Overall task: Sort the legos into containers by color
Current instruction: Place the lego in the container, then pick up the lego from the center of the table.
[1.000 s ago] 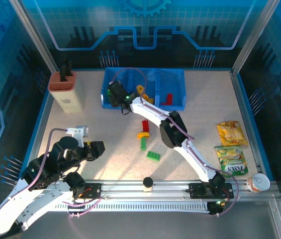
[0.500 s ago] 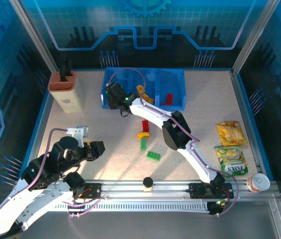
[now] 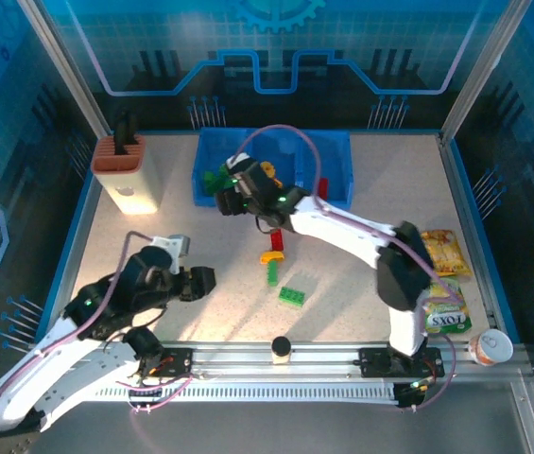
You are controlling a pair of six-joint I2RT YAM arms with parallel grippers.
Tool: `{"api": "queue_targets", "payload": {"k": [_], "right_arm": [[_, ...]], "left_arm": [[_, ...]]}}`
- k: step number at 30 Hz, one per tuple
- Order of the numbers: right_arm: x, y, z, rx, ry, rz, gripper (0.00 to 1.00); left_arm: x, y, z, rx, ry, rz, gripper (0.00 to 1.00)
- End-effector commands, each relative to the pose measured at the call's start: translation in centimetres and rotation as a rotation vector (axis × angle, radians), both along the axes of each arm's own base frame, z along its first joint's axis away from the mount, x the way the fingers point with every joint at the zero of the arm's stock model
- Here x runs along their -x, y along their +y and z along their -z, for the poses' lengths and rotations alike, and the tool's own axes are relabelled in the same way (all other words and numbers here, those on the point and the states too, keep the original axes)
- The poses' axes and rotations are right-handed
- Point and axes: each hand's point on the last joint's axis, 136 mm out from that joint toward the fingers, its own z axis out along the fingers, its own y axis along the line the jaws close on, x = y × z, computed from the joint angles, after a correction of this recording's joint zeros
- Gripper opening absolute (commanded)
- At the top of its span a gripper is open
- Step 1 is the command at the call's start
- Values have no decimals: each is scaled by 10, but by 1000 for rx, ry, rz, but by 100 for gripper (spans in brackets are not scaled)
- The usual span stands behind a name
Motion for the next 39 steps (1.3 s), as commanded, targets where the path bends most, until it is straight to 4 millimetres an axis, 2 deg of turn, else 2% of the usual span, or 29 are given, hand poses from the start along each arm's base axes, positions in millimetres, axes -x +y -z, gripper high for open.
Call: {"api": "queue_targets", "payload": {"k": [1,4,7,13,15,23,28,33,36,39], "right_arm": [[15,-32,-40,-70,-85,68,74],[37,-74,-45,-112,-84,141,76],[59,-113,-37,-170,-61,215,77],[96,-164,-8,-203,-6,285,78],[109,-178,15,-179,35,302,78],[148,-219,53,-197,105,360,77],[161,-238,54,-220,93,384,76],[168,-246,54,-230,91,392,75],[169,-246,58,-235,102,391,75],[170,-244,61,-244,113,389,75]], "left_arm": [[-4,-30,12,18,44,86,63],[-10,-50,21,-8,67,114,64],[-18,-70,36,-47,116,134,64],[-40,-100,73,-150,182,122,64],[-48,-108,81,-167,193,114,64],[-65,-139,110,-200,262,136,64],[-70,-143,137,-264,312,127,62],[-73,-144,157,-311,340,117,58],[-76,-144,161,-327,341,113,49],[-76,-142,159,-341,337,111,30]]}}
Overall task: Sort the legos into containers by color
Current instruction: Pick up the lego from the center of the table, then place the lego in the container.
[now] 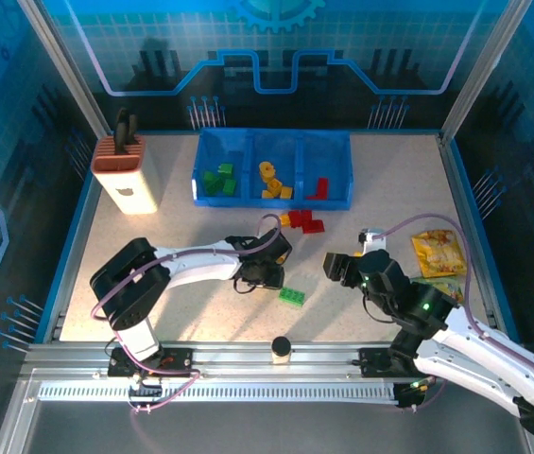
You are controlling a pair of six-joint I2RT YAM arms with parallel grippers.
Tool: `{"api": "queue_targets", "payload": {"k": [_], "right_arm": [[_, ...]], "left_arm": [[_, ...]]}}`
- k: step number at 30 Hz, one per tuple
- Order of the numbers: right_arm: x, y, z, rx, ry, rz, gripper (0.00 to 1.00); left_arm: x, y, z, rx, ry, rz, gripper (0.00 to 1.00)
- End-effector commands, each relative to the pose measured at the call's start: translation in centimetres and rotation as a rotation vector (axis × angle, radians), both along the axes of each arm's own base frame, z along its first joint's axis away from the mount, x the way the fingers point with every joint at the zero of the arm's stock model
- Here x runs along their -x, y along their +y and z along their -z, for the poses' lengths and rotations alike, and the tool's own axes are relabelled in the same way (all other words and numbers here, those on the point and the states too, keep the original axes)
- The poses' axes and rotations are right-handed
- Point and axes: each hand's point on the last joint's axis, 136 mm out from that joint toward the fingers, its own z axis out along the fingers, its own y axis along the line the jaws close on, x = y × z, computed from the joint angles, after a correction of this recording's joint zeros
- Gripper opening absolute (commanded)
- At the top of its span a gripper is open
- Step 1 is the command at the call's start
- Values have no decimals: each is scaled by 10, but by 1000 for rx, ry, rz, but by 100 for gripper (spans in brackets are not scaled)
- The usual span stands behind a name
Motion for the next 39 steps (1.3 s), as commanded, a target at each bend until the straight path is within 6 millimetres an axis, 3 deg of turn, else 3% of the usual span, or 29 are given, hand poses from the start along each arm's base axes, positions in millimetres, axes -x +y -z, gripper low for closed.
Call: {"api": "queue_targets", "payload": {"k": [1,4,8,12,16,20,24,30,35,39], "right_arm": [[2,-1,9,-3,23,14,75],[1,2,12,-11,28,10,74],[-1,6,14,-5,33,3,74],[-1,8,16,-1,37,1,74],[0,9,17,-3,43,-7,74],[5,16,21,14,54,-55,74],[12,25,28,42,76,-102,74],[21,36,33,56,92,-135,73],[28,40,37,89,105,-166,72],[32,26,45,214,150,-137,73]], "left_arm": [[-6,-5,-11,-8,-32,0,24],[-4,-2,-24,-10,-52,8,14],[-3,3,-50,14,-93,11,13],[-11,15,-92,31,-191,4,14],[-34,42,-121,92,-235,-66,15],[-70,82,-136,151,-272,-182,15],[-113,112,-138,157,-289,-278,15],[-177,136,-134,127,-291,-354,16],[-220,145,-113,83,-236,-369,16],[-240,143,-95,45,-200,-338,16]]}}
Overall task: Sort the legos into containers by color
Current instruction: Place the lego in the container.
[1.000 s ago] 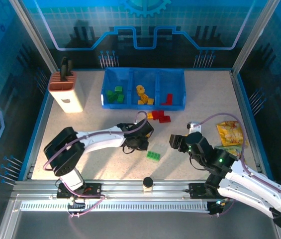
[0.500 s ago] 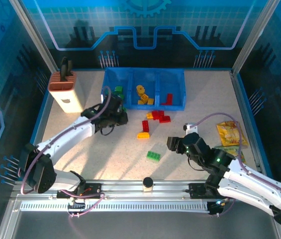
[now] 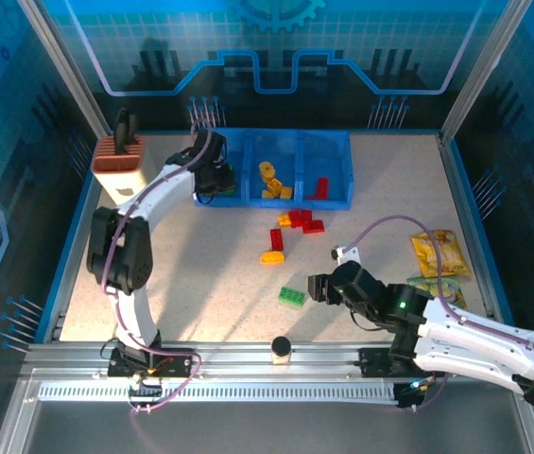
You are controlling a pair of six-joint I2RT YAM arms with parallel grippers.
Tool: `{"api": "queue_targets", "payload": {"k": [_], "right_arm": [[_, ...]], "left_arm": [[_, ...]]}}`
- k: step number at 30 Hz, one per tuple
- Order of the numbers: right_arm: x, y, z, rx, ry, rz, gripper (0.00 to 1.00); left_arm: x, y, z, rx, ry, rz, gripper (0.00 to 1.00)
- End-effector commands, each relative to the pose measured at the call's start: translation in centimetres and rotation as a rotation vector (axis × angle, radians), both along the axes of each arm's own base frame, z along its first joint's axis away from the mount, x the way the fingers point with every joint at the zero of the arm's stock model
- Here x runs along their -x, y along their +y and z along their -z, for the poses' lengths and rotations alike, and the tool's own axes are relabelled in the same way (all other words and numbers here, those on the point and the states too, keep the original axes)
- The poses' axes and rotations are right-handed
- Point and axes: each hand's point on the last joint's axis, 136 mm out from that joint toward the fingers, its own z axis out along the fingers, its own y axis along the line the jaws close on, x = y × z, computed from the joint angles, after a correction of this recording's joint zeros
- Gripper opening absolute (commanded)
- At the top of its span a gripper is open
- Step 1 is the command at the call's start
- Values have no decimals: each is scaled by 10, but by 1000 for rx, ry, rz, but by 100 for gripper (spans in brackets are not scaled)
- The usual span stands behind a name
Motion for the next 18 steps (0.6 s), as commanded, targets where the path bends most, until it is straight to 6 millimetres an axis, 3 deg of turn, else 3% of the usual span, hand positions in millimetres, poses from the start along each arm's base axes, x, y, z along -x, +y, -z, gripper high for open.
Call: {"api": "queue_targets", "payload": {"k": [1,7,9,12,18], "right_arm": [[3,-14,-1,85,10,35,73],[9,-13,4,55,16,26,73],[12,-12,8,53,20,20,73],[13,-18,13,81,29,41,73],[15,-23,20,184,60,39,75]], "left_arm": [[-5,-2,10,-36,53,60,16],[-12,1,30,-39,96,67,24],[-11,-2,29,-23,88,74,35],[-8,-8,17,21,51,92,59],[7,-10,-19,75,-29,94,62]]}}
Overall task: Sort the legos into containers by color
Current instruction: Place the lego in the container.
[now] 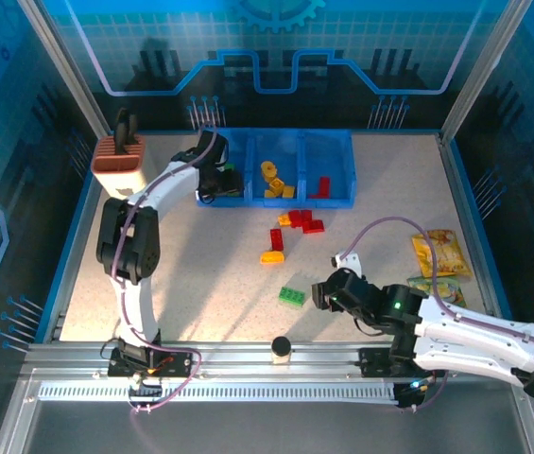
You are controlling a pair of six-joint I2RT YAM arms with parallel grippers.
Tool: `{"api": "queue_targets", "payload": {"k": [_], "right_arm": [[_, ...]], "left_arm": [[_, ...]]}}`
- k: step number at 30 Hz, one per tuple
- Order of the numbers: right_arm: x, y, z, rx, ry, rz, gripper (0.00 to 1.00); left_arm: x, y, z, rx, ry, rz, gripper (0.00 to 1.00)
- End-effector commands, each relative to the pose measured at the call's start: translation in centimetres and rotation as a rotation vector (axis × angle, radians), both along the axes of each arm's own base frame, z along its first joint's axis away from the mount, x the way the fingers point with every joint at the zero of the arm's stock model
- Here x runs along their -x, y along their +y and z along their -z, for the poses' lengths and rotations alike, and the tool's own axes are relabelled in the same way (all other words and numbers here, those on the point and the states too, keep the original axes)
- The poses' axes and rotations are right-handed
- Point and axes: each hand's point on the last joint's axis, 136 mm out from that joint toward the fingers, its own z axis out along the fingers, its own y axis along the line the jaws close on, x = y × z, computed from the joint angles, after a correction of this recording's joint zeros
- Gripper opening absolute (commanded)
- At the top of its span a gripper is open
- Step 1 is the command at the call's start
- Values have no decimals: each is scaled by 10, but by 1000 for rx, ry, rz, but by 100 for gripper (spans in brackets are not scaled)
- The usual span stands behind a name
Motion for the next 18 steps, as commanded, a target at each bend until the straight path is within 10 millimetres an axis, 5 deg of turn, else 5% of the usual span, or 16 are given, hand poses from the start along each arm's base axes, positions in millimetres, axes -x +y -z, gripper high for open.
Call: {"api": "queue_targets", "payload": {"k": [1,8,18], "right_arm": [[1,-6,0,56,5,10,76],[3,22,12,97,53,-130,78],[7,79,49,180,241,-380,86]], "left_arm": [[9,-6,-49,80,-106,13,62],[63,-6,-98,194,-243,-9,61],[179,-11,-91,181,-279,60,61]]}}
